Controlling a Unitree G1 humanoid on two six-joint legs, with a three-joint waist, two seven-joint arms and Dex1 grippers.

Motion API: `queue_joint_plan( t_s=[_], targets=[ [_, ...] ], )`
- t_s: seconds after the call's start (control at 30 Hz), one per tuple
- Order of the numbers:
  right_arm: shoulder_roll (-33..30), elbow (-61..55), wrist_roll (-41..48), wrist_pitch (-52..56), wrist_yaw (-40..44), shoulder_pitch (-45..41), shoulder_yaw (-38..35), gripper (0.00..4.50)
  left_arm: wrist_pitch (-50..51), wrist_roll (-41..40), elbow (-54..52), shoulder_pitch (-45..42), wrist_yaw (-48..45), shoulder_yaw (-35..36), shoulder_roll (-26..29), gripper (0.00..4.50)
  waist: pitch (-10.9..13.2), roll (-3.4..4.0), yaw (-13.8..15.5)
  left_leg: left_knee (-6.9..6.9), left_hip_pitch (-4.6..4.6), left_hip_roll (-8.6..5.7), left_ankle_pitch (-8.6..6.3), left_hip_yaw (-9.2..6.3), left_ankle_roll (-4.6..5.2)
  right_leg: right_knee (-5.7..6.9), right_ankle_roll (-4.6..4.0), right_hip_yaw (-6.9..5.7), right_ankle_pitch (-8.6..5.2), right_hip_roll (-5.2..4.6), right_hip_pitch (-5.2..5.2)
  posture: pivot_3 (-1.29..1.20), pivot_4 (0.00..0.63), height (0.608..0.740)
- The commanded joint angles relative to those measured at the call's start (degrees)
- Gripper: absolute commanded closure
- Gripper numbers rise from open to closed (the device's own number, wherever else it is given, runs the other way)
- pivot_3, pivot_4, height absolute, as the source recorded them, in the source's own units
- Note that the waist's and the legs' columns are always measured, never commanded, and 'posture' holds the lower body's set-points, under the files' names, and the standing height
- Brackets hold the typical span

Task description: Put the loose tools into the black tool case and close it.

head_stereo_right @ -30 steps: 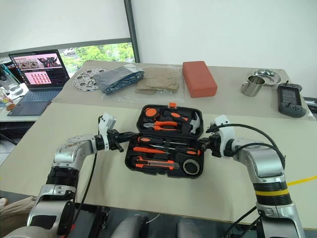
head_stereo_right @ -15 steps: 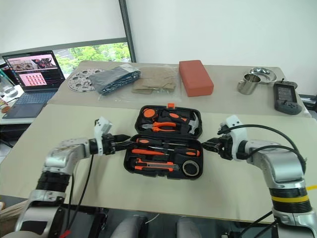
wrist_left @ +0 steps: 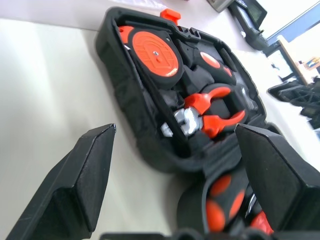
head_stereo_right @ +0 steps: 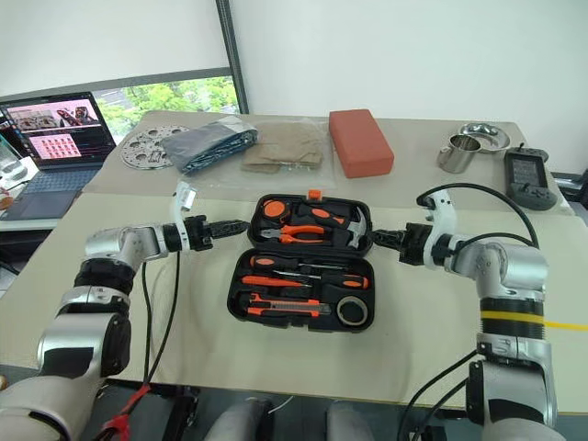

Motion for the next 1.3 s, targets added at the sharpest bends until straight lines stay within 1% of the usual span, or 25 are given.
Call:
queue_joint_plan(
  t_s=[0.03,0.23,0.33,0.37,0.43,0.5,0.53,0.8,0.83,0.9,1.13,1.2,1.23,1.3],
  targets=[
    [-0.7,8.37,-1.3,-3.04,3.9,-4.71,1.85,2.71,0.15,-0.01,7.41,-6.11,1.02,2.69,-0.1,0.38,0.01,0.0,-0.1,-0.02,0.0,-0.01,0.0,-0.01,0.0,-0.01,0.0,-0.03,0.0,0.0,0.0,0.0,0.15,0.74],
    [-0.34,16.79,-4.68,-7.01,8.78,-9.07,6.59,2.71,-3.04,1.41,13.51,-9.28,3.83,4.65,-1.19,0.38,0.01,0.01,-0.37,-0.02,0.01,0.0,0.0,-0.03,0.0,0.0,0.01,-0.16,-0.01,-0.02,0.01,0.0,0.15,0.74],
    [0.31,21.05,-6.07,-9.27,9.85,-11.42,7.3,2.71,-4.33,2.16,14.81,-9.71,4.8,5.24,-1.83,0.38,0.01,0.01,-0.5,-0.02,0.02,0.01,0.0,-0.04,0.0,0.01,0.01,-0.2,-0.01,-0.03,0.0,0.0,0.15,0.74],
    [0.43,22.17,-6.29,-9.74,10.24,-12.16,7.27,3.11,-4.59,2.45,15.07,-9.79,4.88,5.44,-1.96,0.35,0.01,0.01,-0.51,-0.02,0.02,0.01,0.0,-0.04,0.0,0.02,0.01,-0.2,0.0,-0.04,-0.01,0.0,0.15,0.74],
    [0.52,23.73,-6.85,-10.49,11.1,-13.2,7.39,3.51,-4.8,2.86,15.42,-9.93,4.81,5.7,-2.14,0.35,0.01,0.01,-0.5,-0.02,0.02,0.01,0.0,-0.05,-0.01,0.03,0.01,-0.26,0.0,-0.04,-0.01,0.0,0.15,0.74],
    [0.71,24.92,-7.39,-11.19,11.74,-13.88,7.61,4.34,-5.06,3.11,15.74,-9.94,4.72,5.84,-2.22,0.35,0.01,0.01,-0.48,-0.02,0.01,0.01,0.0,-0.09,-0.01,0.05,0.01,-0.36,0.0,-0.09,0.0,0.0,0.15,0.74],
    [0.81,25.38,-7.66,-11.51,12.11,-14.12,7.8,4.46,-5.25,3.28,15.88,-9.9,4.78,5.92,-2.23,0.35,0.01,0.01,-0.52,-0.03,0.01,0.01,0.0,-0.1,-0.01,0.05,0.0,-0.43,0.0,-0.12,0.0,0.0,0.15,0.74],
    [2.2,27.17,-8.97,-12.82,13.02,-15.17,7.96,4.46,-6.22,4.36,16.65,-9.99,5.69,6.86,-2.18,0.35,0.01,0.02,-0.77,-0.03,0.06,0.04,0.0,-0.11,-0.01,0.09,0.0,-0.55,0.0,-0.17,-0.01,0.0,0.15,0.74],
    [2.34,27.25,-9.06,-12.95,13.04,-15.21,7.94,4.49,-6.37,4.53,16.74,-10.04,5.86,6.99,-2.2,0.6,0.01,0.01,-0.82,-0.03,0.07,0.04,0.0,-0.11,-0.01,0.1,0.0,-0.55,0.0,-0.17,-0.01,0.0,0.15,0.74],
    [2.54,27.43,-9.21,-13.16,13.04,-15.27,7.86,4.5,-6.56,4.8,16.87,-10.12,6.08,7.2,-2.22,0.93,0.01,0.01,-0.9,-0.03,0.08,0.05,0.0,-0.11,-0.01,0.12,0.0,-0.56,0.0,-0.17,-0.01,0.0,0.15,0.74],
    [2.87,27.48,-9.61,-13.91,12.87,-14.94,7.58,4.5,-7.27,5.98,17.18,-9.9,6.08,7.2,-2.06,3.36,0.01,0.02,-1.19,-0.03,0.09,0.05,0.0,-0.12,-0.02,0.15,0.0,-0.57,0.01,-0.17,-0.01,0.0,0.15,0.74],
    [2.91,27.42,-9.62,-14.03,12.82,-14.87,7.51,4.5,-7.34,6.61,17.14,-9.74,5.47,6.69,-2.11,4.15,0.01,0.02,-1.25,-0.03,0.09,0.06,0.0,-0.13,-0.02,0.16,0.0,-0.57,0.01,-0.18,-0.01,0.0,0.15,0.74],
    [2.93,27.44,-9.62,-14.09,12.79,-14.88,7.47,4.5,-7.35,6.94,17.12,-9.69,5.16,6.55,-2.18,4.44,0.01,0.02,-1.26,-0.03,0.09,0.05,0.0,-0.13,-0.01,0.16,0.0,-0.57,0.01,-0.18,-0.01,0.0,0.15,0.74],
    [2.94,27.47,-9.61,-14.15,12.75,-14.9,7.37,4.5,-7.32,7.37,17.09,-9.66,4.76,6.51,-2.31,4.44,0.0,0.02,-1.25,-0.03,0.11,0.04,0.0,-0.14,-0.02,0.19,0.0,-0.59,0.01,-0.21,0.01,0.0,0.15,0.74]
  ],
)
